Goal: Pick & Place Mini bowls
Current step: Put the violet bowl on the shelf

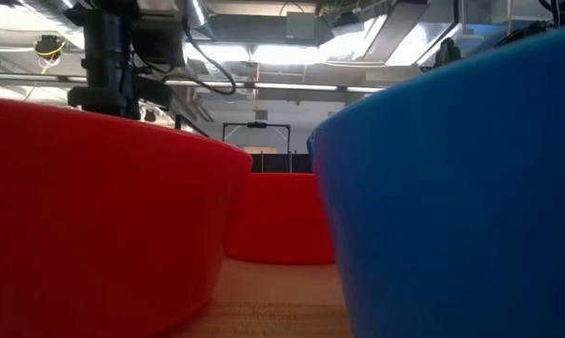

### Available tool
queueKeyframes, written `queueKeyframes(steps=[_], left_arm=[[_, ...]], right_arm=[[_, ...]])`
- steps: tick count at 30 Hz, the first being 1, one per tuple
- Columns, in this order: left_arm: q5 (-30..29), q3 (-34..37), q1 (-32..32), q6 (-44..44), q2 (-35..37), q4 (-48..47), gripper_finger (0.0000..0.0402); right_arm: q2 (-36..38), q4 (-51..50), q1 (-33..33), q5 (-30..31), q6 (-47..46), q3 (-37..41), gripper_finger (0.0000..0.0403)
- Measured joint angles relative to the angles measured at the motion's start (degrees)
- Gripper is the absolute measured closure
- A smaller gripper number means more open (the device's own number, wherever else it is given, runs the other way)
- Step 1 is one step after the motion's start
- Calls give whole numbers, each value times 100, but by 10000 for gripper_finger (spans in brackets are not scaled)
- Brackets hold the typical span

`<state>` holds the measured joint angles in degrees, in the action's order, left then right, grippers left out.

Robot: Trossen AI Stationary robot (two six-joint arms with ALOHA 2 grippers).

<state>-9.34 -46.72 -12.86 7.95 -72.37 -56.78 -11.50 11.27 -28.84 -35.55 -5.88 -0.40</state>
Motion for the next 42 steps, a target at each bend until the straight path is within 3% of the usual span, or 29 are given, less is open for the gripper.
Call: queueKeyframes(steps=[9, 15, 42], left_arm=[[294, 6, -278, -158, -1, 207, 203], [461, 392, -276, -112, -1, 381, 203], [243, 802, -304, 476, -5, 1042, 203]], right_arm=[[0, -2, 0, -1, 7, 0, 386], [0, -2, 0, -1, 10, 0, 386], [0, -1, -1, 4, 34, 0, 386]])
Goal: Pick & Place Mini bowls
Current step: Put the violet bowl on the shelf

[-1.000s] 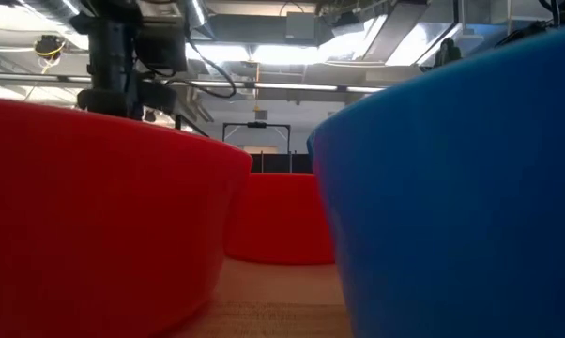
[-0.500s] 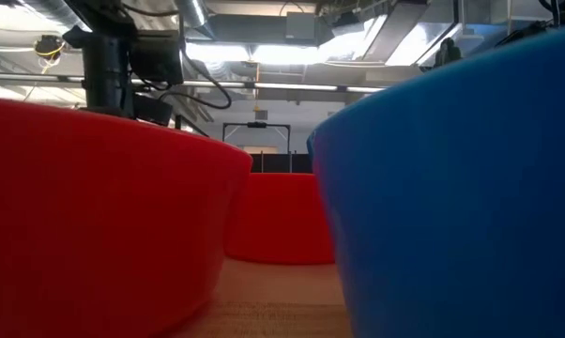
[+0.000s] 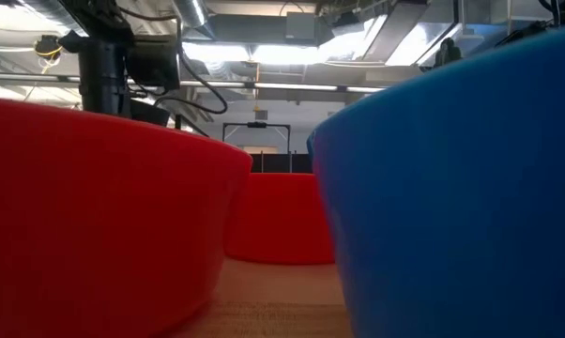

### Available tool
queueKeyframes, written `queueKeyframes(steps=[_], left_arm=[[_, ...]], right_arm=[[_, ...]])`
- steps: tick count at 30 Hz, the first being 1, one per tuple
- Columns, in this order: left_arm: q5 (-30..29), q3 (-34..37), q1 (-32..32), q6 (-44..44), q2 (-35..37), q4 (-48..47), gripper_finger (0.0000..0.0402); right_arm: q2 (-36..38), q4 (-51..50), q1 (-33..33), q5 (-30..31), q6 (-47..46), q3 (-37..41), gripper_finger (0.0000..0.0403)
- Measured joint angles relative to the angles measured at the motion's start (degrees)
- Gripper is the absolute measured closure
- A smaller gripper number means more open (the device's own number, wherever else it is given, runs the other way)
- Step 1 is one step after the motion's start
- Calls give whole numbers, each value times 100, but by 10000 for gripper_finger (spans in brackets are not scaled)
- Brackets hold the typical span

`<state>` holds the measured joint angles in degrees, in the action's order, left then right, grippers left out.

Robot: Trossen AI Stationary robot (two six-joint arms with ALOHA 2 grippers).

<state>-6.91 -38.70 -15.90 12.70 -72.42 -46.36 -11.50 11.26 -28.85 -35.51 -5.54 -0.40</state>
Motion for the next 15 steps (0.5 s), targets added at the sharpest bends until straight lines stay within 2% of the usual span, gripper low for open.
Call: queueKeyframes(steps=[3, 5, 8, 13, 15], left_arm=[[-91, 0, -2, 12, 0, 17, 210], [-108, 0, 0, 25, 0, 19, 228], [-111, 0, 0, 25, 0, 19, 275], [-112, 0, 4, 27, 0, 17, 379], [-117, 0, 4, 27, 0, 18, 391]], right_arm=[[-1, -1, 0, 0, 0, 0, 386], [-1, -1, 0, 0, 1, 0, 386], [-1, 1, 1, 0, 2, 0, 386], [1, 1, 0, 0, 2, 0, 386], [0, 1, 0, 0, 2, 0, 386]])
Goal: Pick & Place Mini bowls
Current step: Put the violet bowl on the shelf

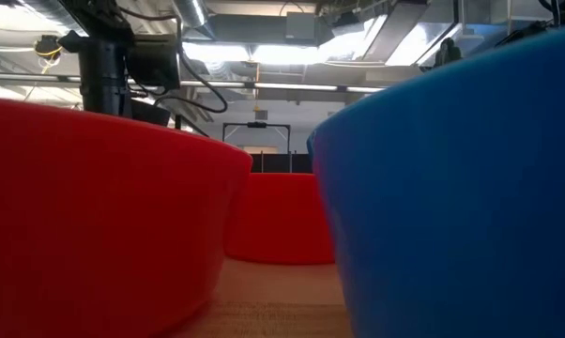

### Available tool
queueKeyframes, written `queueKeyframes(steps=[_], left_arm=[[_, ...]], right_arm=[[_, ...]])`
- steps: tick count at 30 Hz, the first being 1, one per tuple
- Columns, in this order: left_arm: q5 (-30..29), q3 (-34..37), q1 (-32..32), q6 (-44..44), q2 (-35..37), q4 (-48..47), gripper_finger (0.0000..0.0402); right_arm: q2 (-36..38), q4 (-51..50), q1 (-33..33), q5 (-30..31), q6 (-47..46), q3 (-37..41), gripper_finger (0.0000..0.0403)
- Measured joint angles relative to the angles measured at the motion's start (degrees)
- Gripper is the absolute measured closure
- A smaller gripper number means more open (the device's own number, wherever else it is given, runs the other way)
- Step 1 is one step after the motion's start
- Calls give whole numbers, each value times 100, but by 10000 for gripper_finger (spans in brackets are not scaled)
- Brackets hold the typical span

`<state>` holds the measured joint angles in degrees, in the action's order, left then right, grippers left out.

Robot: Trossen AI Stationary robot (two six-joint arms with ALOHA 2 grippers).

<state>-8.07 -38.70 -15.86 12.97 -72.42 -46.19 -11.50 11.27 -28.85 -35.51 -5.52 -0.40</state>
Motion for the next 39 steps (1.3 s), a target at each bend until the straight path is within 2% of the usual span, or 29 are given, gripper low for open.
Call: queueKeyframes(steps=[7, 13, 25, 34, 39], left_arm=[[-13, -49, 0, -6, 101, -47, 397], [-145, -410, 88, -157, 520, -237, 399], [-516, -1291, 729, -131, 1483, -696, 399], [-1260, -2089, 1400, -573, 2007, -455, 399], [-1347, -2343, 1697, -1021, 2296, 141, 399]], right_arm=[[1, 0, 1, 0, 2, 0, 386], [1, 0, 1, 0, 2, 0, 386], [0, 0, 1, 0, 2, 2, 386], [-1, 0, 1, 0, 2, 2, 386], [1, 0, 1, 0, 1, 2, 386]])
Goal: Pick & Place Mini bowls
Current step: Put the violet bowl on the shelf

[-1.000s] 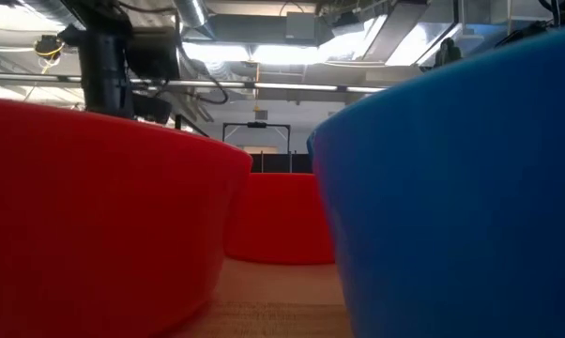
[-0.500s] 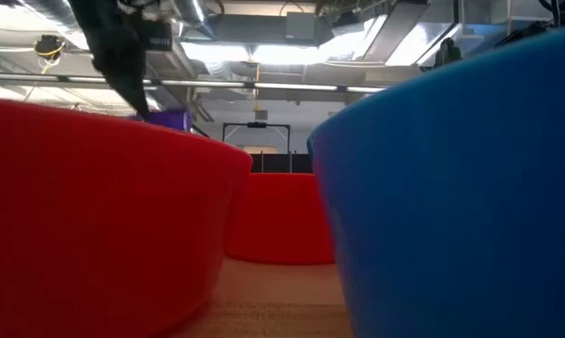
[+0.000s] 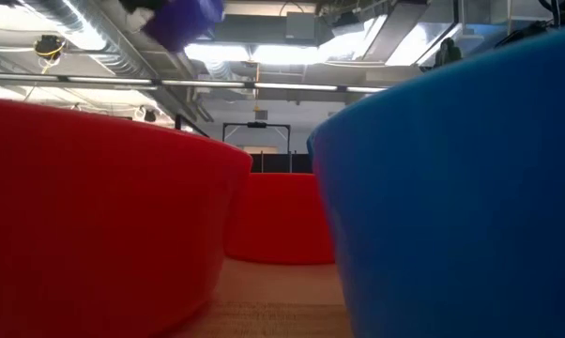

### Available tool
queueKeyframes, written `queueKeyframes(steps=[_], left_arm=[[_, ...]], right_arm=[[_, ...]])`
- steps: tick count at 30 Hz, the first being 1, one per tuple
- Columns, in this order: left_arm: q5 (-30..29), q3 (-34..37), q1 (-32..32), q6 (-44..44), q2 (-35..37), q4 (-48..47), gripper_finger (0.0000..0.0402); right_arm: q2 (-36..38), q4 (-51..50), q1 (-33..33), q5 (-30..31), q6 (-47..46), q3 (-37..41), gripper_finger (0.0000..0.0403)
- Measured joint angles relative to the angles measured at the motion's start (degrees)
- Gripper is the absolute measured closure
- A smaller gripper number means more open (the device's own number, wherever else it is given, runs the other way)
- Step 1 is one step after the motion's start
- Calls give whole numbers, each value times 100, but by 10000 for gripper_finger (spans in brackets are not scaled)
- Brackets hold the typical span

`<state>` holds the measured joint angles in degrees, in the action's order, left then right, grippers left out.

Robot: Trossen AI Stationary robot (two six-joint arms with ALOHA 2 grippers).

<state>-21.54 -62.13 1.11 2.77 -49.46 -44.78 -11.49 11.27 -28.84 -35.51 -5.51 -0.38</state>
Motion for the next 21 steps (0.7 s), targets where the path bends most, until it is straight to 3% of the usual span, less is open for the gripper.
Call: queueKeyframes(steps=[12, 16, 21], left_arm=[[-91, -19, 104, -503, 212, 905, 399], [-159, -101, 28, -1100, -86, 1672, 399], [-293, -1037, -521, -1229, -907, 1576, 399]], right_arm=[[-2, 7, 0, 0, 1, 0, 386], [0, 87, -1, 2, -3, 0, 386], [-1, 87, -2, 2, -12, 0, 386]])
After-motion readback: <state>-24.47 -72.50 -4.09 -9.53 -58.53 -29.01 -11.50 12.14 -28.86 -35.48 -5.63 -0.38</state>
